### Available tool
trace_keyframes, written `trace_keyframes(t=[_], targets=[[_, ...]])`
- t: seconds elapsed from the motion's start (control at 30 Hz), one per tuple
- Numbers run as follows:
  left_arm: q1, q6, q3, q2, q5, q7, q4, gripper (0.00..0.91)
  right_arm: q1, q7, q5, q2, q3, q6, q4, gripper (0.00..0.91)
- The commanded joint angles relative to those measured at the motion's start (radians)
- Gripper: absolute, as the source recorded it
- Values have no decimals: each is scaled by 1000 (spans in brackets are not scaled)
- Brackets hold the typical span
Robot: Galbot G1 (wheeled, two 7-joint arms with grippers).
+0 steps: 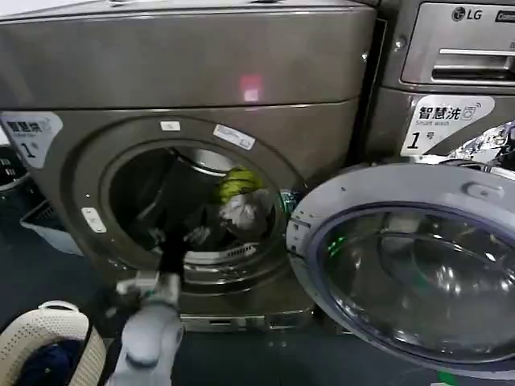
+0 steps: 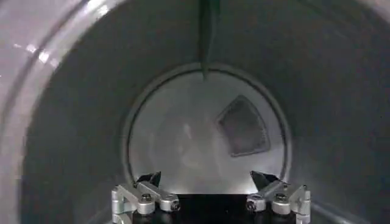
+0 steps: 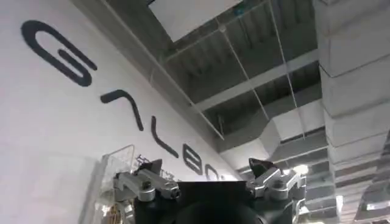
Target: Grasp the clothes from the dryer.
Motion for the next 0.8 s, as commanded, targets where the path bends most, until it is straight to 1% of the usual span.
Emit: trace_keyframes(t=[0.03, 0.1, 0.17, 0.23, 0.3, 0.4, 0.53, 0.57, 0.67, 0.73, 0.8], targets=[[-419, 10, 24, 9, 31, 92, 514, 907, -11, -5, -2, 1, 14, 4, -3, 907], [-496, 14, 44, 16, 80, 180, 636, 907, -13, -7, -2, 2, 17, 6, -5, 907], [-533, 6, 65, 22, 127, 273, 699, 907, -13, -7, -2, 5, 16, 7, -4, 907], [-601, 1, 111, 41, 157, 430, 787, 907, -14, -6, -2, 6, 14, 8, -4, 907], [-661, -37, 169, 56, 218, 564, 913, 907, -15, -7, -1, 5, 17, 8, -6, 907], [-758, -84, 312, 89, 227, 737, 1041, 907, -17, -10, -2, 6, 21, 8, -11, 907], [-871, -196, 462, 81, 236, 904, 1200, 907, -12, -11, -1, 10, 17, 8, -11, 907], [-892, -224, 485, 77, 269, 945, 1241, 907, -12, -11, -1, 10, 17, 8, -11, 907], [-931, -245, 559, 71, 373, 1030, 1313, 907, -15, -16, -2, 12, 21, 12, -18, 907], [-963, -254, 568, 51, 538, 1070, 1392, 907, -12, -17, -4, 14, 19, 13, -19, 907], [-981, -252, 592, 43, 627, 1093, 1421, 907, -9, -18, -4, 16, 17, 14, -18, 907]])
